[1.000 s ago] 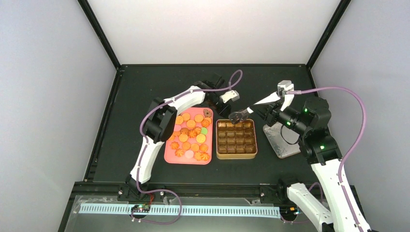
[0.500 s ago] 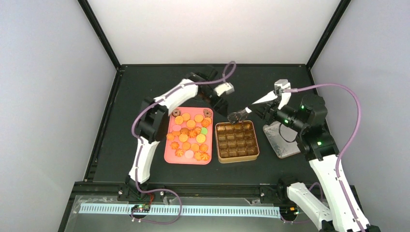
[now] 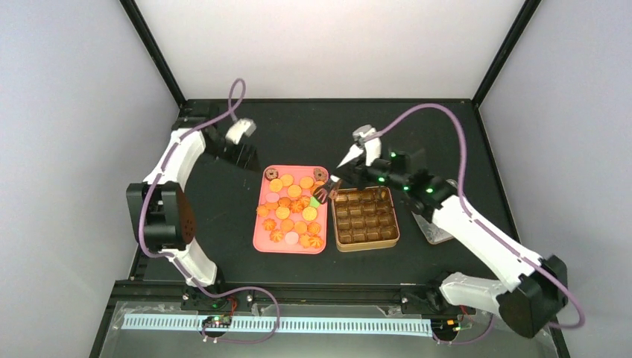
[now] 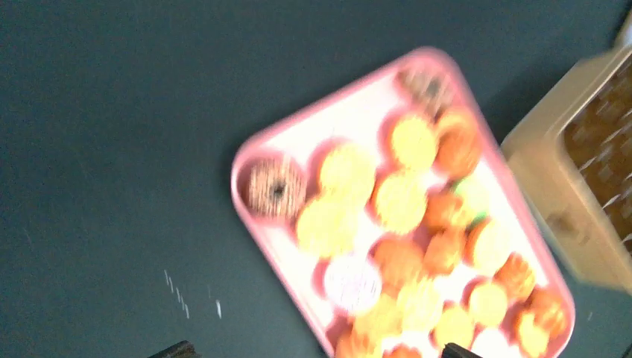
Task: Pack the cookies
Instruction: Pick up the fake cookies from the plate, then place the fake cookies in the empty pocket of the box.
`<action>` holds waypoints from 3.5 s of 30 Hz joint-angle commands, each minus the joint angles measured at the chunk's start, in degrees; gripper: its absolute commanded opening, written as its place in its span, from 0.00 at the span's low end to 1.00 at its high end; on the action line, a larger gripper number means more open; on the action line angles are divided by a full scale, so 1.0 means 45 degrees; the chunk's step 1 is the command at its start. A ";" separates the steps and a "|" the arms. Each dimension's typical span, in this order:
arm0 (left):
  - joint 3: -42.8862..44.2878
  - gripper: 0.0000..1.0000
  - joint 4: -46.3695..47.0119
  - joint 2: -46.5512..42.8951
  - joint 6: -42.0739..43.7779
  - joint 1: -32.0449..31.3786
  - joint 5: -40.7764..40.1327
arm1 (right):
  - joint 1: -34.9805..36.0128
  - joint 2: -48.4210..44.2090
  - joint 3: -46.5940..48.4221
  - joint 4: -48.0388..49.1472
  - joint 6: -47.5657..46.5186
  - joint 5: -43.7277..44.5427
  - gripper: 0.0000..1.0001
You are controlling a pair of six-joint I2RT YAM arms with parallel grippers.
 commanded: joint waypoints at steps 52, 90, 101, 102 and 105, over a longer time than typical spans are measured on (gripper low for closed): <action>-0.4866 0.65 0.2477 -0.0023 -0.0596 0.3332 -0.2371 | 0.6711 1.0904 0.5938 0.3371 -0.1965 0.5212 0.38; -0.4688 0.64 0.3514 0.1229 -0.2271 0.0490 -0.2858 | 0.3106 0.1871 -0.0551 0.3634 -0.0196 0.7027 0.04; -0.4673 0.62 0.3507 0.1630 -0.2129 0.0008 -0.3322 | 0.2795 -0.0104 -0.2309 0.3028 -0.0109 0.7791 0.05; -0.4676 0.62 0.3489 0.1637 -0.2129 -0.0047 -0.3308 | 0.2803 -0.0113 -0.2334 0.2991 -0.0084 0.7782 0.05; -0.4750 0.62 0.3475 0.1509 -0.2083 -0.0272 -0.3236 | 0.2802 -0.0136 -0.2401 0.2967 -0.0041 0.7791 0.05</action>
